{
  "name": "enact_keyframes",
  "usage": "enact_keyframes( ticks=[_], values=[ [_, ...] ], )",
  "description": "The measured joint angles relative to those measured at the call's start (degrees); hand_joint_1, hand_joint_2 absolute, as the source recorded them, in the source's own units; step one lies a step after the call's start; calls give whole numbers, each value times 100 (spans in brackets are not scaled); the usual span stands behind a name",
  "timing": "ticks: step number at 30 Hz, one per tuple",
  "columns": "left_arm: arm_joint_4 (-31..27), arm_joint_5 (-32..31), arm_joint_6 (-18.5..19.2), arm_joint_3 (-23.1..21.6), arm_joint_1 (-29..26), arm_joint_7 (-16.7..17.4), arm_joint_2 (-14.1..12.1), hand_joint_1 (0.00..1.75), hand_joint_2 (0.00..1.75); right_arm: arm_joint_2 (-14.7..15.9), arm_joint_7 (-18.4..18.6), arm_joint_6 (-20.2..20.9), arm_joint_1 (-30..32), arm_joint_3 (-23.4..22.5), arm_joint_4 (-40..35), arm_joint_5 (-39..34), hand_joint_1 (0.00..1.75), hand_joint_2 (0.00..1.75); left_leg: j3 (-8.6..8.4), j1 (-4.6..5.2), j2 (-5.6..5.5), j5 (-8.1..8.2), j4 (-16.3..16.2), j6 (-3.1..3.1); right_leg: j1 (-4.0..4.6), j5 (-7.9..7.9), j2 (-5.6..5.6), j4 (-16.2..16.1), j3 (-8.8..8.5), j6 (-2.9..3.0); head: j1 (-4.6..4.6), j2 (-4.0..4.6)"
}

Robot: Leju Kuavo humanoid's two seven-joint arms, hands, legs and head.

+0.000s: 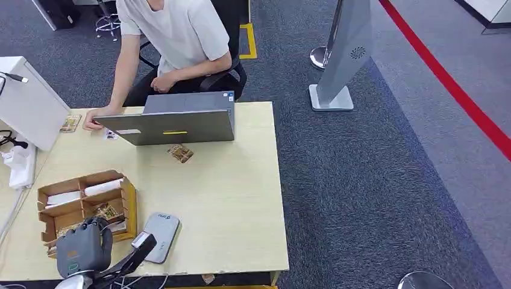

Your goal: Pass the card to the sensor for recognition and then transmit it.

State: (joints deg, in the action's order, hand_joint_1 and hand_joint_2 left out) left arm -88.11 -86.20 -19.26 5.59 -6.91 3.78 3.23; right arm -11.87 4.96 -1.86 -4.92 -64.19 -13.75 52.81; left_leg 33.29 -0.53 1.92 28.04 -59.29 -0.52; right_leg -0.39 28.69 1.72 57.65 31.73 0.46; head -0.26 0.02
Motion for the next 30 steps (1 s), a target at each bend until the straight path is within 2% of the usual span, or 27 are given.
enact_keyframes(
  ticks=[9,18,21,26,30],
  values=[
    [-24,0,-72,151,41,-398,193,175,175,0,0,0,0,-42,0,92,0,175,0,0,0,0,-1,0,0,0,0,0,1,0,0,0],
    [-190,0,-26,151,161,-398,263,175,175,0,0,0,-5,-46,0,94,0,175,-1,0,0,0,-1,0,0,-1,0,0,1,0,0,0],
    [-287,0,-33,151,236,-507,309,175,175,0,-7,11,-5,-48,0,107,0,175,0,0,-2,-1,-2,0,0,-1,1,0,3,0,0,0],
    [-689,0,403,90,819,-513,363,175,175,0,-59,81,-15,-48,0,206,0,175,0,0,-3,-5,-5,5,0,-4,4,0,1,0,-2,0],
    [-859,0,829,-188,1614,-282,261,175,175,4,-68,153,-32,-48,0,302,0,175,0,-1,-4,-11,-9,3,1,-10,5,1,0,-1,-2,0]
  ],
)
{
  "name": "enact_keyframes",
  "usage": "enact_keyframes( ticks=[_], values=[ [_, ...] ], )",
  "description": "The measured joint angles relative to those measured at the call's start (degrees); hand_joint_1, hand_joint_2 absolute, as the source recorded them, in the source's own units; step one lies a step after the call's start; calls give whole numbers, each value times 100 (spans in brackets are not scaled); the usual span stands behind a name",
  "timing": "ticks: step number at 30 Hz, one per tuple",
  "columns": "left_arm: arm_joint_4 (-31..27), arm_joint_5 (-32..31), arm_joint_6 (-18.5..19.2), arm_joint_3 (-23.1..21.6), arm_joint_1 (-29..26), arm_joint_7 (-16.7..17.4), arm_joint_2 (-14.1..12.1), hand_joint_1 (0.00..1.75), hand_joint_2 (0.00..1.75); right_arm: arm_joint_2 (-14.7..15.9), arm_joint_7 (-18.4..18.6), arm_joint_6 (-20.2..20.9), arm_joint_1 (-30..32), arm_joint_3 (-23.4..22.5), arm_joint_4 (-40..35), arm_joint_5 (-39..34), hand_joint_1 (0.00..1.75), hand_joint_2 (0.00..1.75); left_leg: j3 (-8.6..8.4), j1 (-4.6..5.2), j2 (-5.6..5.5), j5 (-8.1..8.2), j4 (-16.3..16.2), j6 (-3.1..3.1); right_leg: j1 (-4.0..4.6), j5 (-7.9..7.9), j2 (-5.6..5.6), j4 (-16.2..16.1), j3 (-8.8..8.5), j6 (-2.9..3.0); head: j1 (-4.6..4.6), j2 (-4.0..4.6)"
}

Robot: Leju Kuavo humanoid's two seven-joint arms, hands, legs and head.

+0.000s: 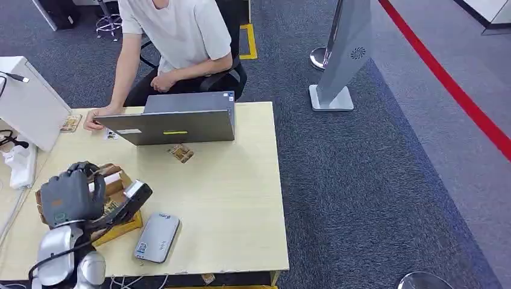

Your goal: Pass the card to the sensor for recognition and then transmit it.

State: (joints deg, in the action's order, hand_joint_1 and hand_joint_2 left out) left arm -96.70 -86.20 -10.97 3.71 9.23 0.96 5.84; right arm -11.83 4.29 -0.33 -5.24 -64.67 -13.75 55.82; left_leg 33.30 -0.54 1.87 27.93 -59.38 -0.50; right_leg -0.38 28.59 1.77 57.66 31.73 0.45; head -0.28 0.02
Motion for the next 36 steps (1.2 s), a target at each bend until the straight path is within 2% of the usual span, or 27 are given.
enact_keyframes(
  ticks=[4,10,14,26,29,34,35,36],
  values=[
    [-4,0,328,-212,988,304,-197,175,175,18,17,90,-27,0,2,131,0,175,1,0,3,-3,-1,2,0,-3,-3,1,3,3,2,0],
    [570,0,588,-568,2746,981,-780,175,175,55,65,252,-45,24,9,348,0,175,1,0,5,-3,-2,1,1,-3,-7,5,4,3,0,0],
    [982,0,587,-741,3449,1084,-1096,175,175,66,61,285,-50,42,11,409,0,175,1,0,9,-3,-1,2,0,-3,-13,6,5,3,0,0],
    [1430,0,574,-970,3884,1268,-1393,175,175,74,50,319,-63,57,33,448,0,175,4,1,10,-2,-2,2,0,-2,-12,5,8,3,2,0],
    [1722,0,507,-1081,4129,1447,-1508,175,175,83,68,330,-65,63,39,531,0,175,3,0,9,-3,-2,2,0,-3,-12,6,8,3,2,0],
    [2137,0,321,-1176,4316,1523,-1602,175,175,85,68,335,-66,68,50,559,0,175,3,0,10,-3,-1,2,0,-3,-12,6,8,3,2,0],
    [2173,0,312,-1202,4316,1545,-1613,0,175,85,68,333,-67,68,52,568,0,175,4,0,10,-3,-1,2,0,-3,-12,6,8,3,0,0],
    [2225,0,308,-1230,4316,1550,-1622,0,175,85,68,326,-67,68,57,573,0,175,4,0,10,-3,-1,2,0,-2,-12,6,8,3,2,0]
  ],
)
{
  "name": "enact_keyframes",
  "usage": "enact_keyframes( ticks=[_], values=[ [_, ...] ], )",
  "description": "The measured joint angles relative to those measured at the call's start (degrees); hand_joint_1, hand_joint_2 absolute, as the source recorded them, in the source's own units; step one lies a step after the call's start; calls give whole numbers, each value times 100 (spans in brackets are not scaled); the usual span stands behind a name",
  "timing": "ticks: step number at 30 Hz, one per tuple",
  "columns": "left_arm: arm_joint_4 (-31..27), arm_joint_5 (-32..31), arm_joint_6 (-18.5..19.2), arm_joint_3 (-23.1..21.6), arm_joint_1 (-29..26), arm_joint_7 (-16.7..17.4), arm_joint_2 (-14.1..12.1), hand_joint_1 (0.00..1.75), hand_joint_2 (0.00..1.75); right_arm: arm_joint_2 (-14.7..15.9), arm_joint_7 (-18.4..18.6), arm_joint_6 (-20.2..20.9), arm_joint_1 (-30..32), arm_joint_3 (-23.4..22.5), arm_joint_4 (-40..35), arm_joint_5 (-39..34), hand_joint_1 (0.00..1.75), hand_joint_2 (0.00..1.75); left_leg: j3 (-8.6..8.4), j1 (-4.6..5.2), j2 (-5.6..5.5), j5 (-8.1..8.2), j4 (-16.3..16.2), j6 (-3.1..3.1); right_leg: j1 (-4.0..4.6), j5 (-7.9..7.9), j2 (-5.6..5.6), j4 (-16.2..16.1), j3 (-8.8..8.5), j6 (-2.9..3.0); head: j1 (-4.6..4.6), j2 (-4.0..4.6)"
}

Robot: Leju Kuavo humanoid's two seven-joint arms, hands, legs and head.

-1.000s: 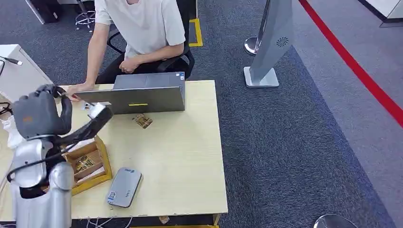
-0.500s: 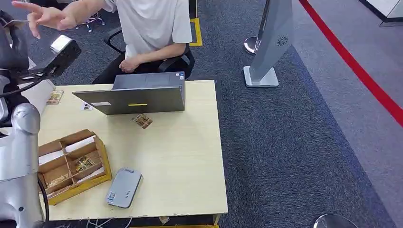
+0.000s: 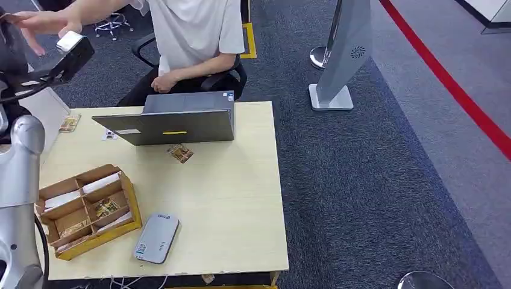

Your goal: Pass the card to the sensor for recognition and then transmit it.

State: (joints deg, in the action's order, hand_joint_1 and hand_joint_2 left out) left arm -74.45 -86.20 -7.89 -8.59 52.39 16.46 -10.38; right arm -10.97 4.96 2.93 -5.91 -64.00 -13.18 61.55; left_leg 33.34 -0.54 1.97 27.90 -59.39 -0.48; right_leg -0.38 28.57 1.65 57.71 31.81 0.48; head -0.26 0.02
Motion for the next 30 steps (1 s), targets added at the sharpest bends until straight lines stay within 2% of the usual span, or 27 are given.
enact_keyframes(
  ticks=[10,20,27,30],
  values=[
    [173,0,4,-20,-3,-68,-20,0,175,2,17,11,-2,0,9,-4,0,175,3,1,0,1,0,1,0,0,0,0,0,0,-2,0],
    [343,0,-15,-20,-25,-63,-238,0,175,15,17,46,1,0,9,4,0,175,3,0,0,0,1,0,0,0,0,0,1,0,0,0],
    [363,0,-15,-20,-33,-61,-284,0,175,15,18,50,0,0,9,-2,0,175,5,1,0,0,0,0,0,0,0,0,1,0,0,0],
    [402,0,0,-20,-41,74,-367,0,175,15,17,59,-1,0,9,-2,0,175,7,1,1,1,1,0,0,0,-1,0,0,0,-2,0]
  ],
)
